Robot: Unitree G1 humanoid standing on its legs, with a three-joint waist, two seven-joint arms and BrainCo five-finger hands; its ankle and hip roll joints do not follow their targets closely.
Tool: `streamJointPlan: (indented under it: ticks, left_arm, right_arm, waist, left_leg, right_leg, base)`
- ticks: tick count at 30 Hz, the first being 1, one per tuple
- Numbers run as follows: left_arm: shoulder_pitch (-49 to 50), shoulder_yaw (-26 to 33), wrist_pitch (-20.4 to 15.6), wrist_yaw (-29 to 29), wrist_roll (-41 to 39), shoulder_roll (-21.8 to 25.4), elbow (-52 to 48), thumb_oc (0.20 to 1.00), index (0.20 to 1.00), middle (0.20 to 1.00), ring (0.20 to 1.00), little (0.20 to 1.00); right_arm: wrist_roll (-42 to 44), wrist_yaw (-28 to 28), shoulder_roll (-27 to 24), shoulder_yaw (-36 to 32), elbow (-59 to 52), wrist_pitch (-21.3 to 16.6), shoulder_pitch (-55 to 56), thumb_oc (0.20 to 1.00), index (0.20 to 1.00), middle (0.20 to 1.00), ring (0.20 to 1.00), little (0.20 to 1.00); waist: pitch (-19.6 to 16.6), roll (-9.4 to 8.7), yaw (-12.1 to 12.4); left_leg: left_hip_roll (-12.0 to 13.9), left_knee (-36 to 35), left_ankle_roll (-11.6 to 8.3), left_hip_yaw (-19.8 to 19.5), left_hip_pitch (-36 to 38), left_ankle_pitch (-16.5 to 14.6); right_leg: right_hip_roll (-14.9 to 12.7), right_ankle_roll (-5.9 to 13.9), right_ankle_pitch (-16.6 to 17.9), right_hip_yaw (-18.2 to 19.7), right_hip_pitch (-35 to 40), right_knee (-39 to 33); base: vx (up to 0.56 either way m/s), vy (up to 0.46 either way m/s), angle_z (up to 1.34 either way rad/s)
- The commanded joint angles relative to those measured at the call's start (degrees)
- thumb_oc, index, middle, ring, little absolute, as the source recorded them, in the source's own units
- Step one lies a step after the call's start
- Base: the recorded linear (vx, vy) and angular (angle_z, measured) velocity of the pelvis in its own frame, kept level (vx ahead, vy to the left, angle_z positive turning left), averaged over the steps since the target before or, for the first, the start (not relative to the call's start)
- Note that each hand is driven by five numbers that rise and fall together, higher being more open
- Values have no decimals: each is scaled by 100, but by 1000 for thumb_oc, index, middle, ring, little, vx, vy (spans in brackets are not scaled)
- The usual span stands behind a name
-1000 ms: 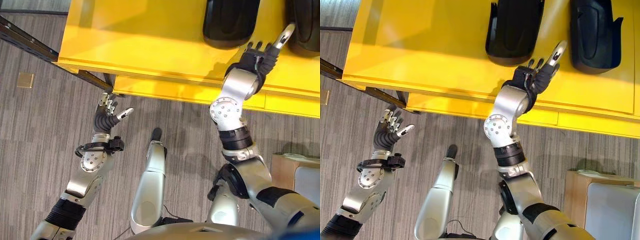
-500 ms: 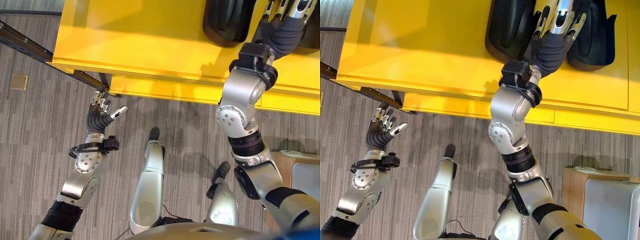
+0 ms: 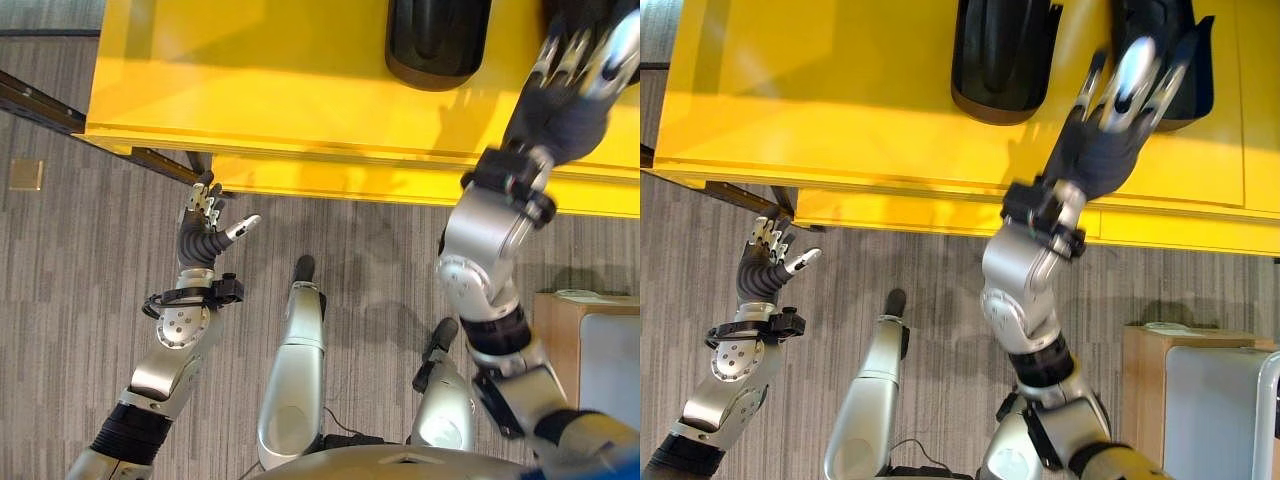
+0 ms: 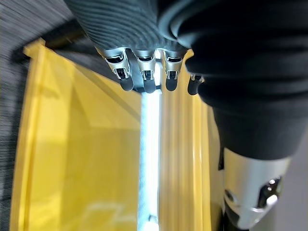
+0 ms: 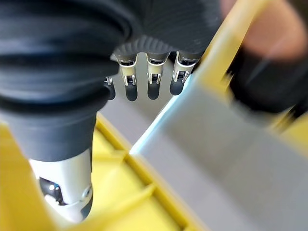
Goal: Move parts from the plastic box to the shelf.
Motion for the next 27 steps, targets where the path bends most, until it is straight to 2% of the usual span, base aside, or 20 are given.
streamJointPlan:
  ticks: [1,5,7,9,13,15,16,17,21,22,27]
  left_arm:
    - [-169,-60,-497,117,758,40,-618,1000,1000,1000,1000,1000]
    - [-314,-89,-548,120,950,84,-537,1000,1000,1000,1000,1000]
    - [-455,-114,-566,132,1288,181,-460,1000,1000,1000,1000,1000]
    - [-543,-142,-593,120,1680,290,-370,1000,1000,1000,1000,1000]
    - [-688,-212,-573,89,2043,367,-247,1000,1000,1000,1000,1000]
    - [-786,-279,-522,127,2568,448,-127,1000,1000,1000,1000,1000]
    - [-793,-286,-523,132,2574,444,-123,1000,1000,1000,1000,1000]
    - [-857,-319,-487,247,3164,579,-66,1000,1000,1000,1000,1000]
    - [-1015,-517,-464,165,3803,722,10,1000,1000,1000,1000,1000]
    - [-1103,-604,-422,33,4294,796,-45,1000,1000,1000,1000,1000]
    - [-1211,-619,-319,146,5190,946,-66,1000,1000,1000,1000,1000]
  right_arm:
    - [-112,503,-317,-299,-291,-42,-60,1000,1000,1000,1000,1000]
    - [-223,712,-584,-268,-232,111,280,1000,1000,1000,1000,1000]
    - [-385,963,-844,-300,-214,233,548,1000,1000,1000,1000,1000]
    - [-867,997,-1120,-419,-186,392,681,1000,1000,1000,1000,1000]
    - [-1215,1110,-1373,-515,-143,497,780,1000,1000,1000,1000,1000]
    - [-1483,1202,-1592,-596,-104,562,933,1000,1000,1000,1000,1000]
    - [-1481,1203,-1594,-601,-103,562,934,1000,1000,1000,1000,1000]
    - [-1791,1200,-1767,-698,-137,592,1049,1000,1000,1000,1000,1000]
    - [-1950,1270,-1890,-813,-114,636,1200,1000,1000,1000,1000,1000]
    - [-2234,1269,-1981,-924,-133,711,1308,1000,1000,1000,1000,1000]
    - [-2377,1280,-1981,-1057,-146,754,1442,1000,1000,1000,1000,1000]
  waist:
    - [117,144,31]
    - [129,100,-57]
    - [132,69,-157]
    - [125,63,-255]
    - [119,69,-360]
    - [105,89,-462]
    - [108,89,-455]
    - [113,94,-538]
    - [117,138,-640]
    - [120,173,-727]
    - [141,217,-811]
  left_leg:
    - [20,-1295,324,429,843,429]
    - [91,-1306,291,460,930,455]
    - [154,-1308,257,495,997,479]
    - [230,-1310,224,547,1080,491]
    - [293,-1319,191,603,1171,504]
    - [342,-1320,160,640,1225,521]
    - [343,-1322,160,645,1228,521]
    - [386,-1331,133,678,1268,533]
    - [447,-1324,100,743,1350,543]
    - [490,-1333,66,777,1406,560]
    - [592,-1431,37,866,1529,634]
  right_leg:
    - [97,47,-669,70,259,917]
    - [133,31,-702,152,222,968]
    - [167,8,-734,242,174,1031]
    - [210,-4,-777,341,135,1080]
    - [250,-23,-824,450,75,1171]
    - [269,-37,-870,511,33,1247]
    - [268,-38,-871,516,31,1251]
    - [295,-43,-906,582,-5,1290]
    - [321,-59,-971,687,-73,1446]
    - [347,-65,-1010,764,-113,1522]
    - [400,-91,-1014,891,-214,1576]
  base:
    - [-40,-7,-11]
    - [-34,-9,-15]
    - [-57,-26,-20]
    - [-44,-19,-23]
    - [-36,-10,-18]
    - [-31,-20,-12]
    - [-33,-33,-13]
    - [-18,-20,-14]
    - [-31,-44,-21]
    - [-34,-61,-17]
    - [-29,-48,-17]
